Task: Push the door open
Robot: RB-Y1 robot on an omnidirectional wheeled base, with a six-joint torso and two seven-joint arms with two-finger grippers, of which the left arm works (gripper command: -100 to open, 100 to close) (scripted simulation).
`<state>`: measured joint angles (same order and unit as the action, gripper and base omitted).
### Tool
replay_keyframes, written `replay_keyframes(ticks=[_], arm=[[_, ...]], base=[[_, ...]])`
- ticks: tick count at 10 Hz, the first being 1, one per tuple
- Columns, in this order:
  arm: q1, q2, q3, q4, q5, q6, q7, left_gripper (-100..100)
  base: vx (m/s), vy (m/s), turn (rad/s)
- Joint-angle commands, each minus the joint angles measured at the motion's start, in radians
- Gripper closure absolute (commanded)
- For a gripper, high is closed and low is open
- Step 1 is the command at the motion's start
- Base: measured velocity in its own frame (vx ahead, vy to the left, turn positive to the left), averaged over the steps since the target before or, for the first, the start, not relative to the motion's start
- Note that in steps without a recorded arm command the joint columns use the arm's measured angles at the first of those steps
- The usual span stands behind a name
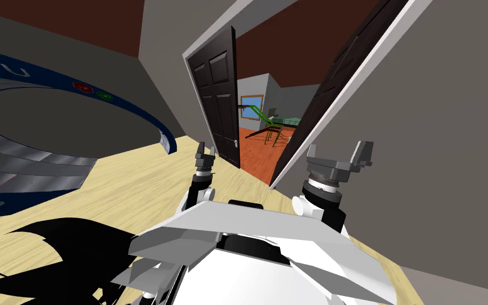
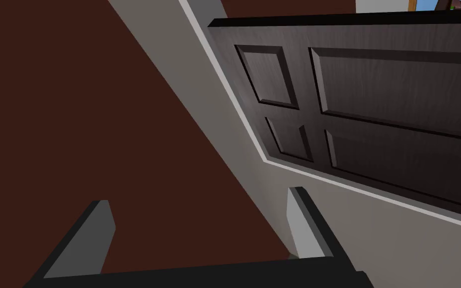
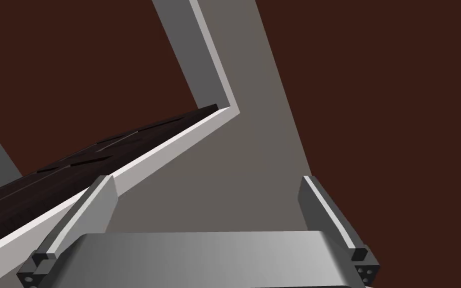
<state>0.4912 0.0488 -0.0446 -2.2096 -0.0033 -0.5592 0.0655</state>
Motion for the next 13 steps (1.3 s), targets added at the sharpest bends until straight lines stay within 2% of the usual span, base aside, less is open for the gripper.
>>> replay_keyframes(ticks=[1, 3, 6, 7, 13], arm=[[-0.007, 0.005, -0.004, 0.033, 0.005, -0.006, -0.004, -100], [-0.017, 0.011, -0.009, 0.082, 0.012, -0.014, -0.011, -100], [-0.026, 0.016, -0.015, 0.129, 0.019, -0.022, -0.017, -100], [-0.034, 0.020, -0.019, 0.167, 0.025, -0.028, -0.022, -100], [-0.060, 0.030, -0.034, 0.296, 0.044, -0.050, -0.039, -100]], base=[[0.165, 0.088, -0.120], [0.159, 0.075, -0.113], [0.110, 0.062, -0.073], [0.123, 0.064, -0.140], [0.096, 0.091, -0.097]])
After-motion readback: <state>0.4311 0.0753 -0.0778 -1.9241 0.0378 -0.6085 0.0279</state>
